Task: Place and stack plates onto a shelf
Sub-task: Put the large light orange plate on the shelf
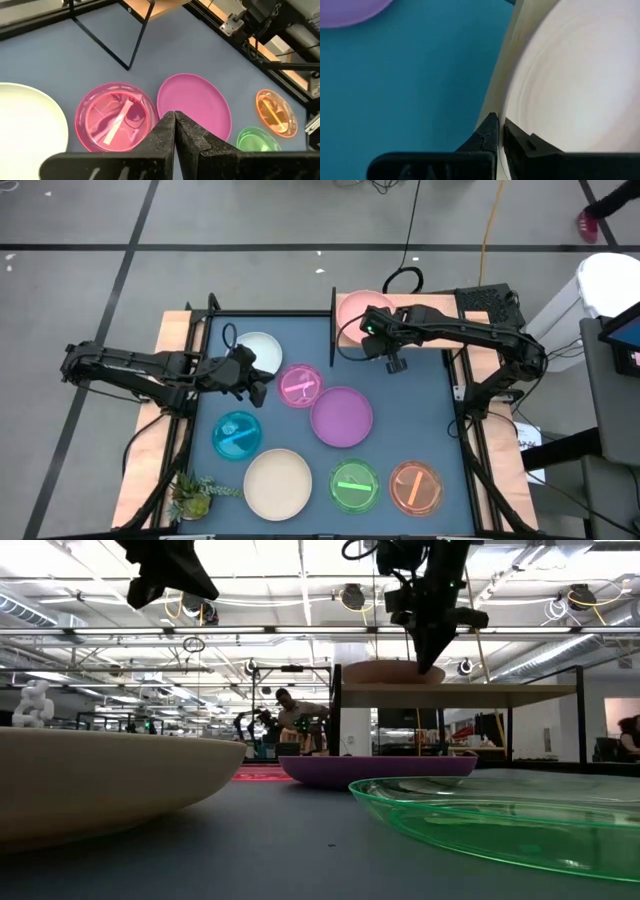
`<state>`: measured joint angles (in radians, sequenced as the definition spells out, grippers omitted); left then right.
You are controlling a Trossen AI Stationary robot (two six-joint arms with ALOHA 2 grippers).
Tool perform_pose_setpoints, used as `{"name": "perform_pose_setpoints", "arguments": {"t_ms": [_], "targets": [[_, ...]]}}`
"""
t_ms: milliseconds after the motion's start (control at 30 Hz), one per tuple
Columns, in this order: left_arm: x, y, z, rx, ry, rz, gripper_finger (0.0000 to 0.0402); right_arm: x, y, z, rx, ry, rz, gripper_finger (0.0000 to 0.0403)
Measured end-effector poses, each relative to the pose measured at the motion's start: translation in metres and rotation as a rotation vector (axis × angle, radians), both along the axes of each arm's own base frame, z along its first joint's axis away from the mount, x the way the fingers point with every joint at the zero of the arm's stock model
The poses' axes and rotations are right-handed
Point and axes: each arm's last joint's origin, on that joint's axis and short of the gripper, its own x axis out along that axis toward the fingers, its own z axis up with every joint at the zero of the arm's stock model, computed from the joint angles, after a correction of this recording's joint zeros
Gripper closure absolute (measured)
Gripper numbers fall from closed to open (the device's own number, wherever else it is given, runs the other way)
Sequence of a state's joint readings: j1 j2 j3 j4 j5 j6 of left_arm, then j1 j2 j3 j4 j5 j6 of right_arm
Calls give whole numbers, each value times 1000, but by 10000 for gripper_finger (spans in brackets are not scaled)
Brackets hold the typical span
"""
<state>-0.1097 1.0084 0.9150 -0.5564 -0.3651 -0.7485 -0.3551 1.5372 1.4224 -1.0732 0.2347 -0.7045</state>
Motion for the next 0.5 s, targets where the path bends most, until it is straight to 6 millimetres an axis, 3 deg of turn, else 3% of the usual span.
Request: {"name": "perform_pose_setpoints", "arguments": {"t_ms": [500], "targets": [[0, 12, 0, 16, 6, 49, 387, 2, -3, -7, -20, -14, 35, 400]]}}
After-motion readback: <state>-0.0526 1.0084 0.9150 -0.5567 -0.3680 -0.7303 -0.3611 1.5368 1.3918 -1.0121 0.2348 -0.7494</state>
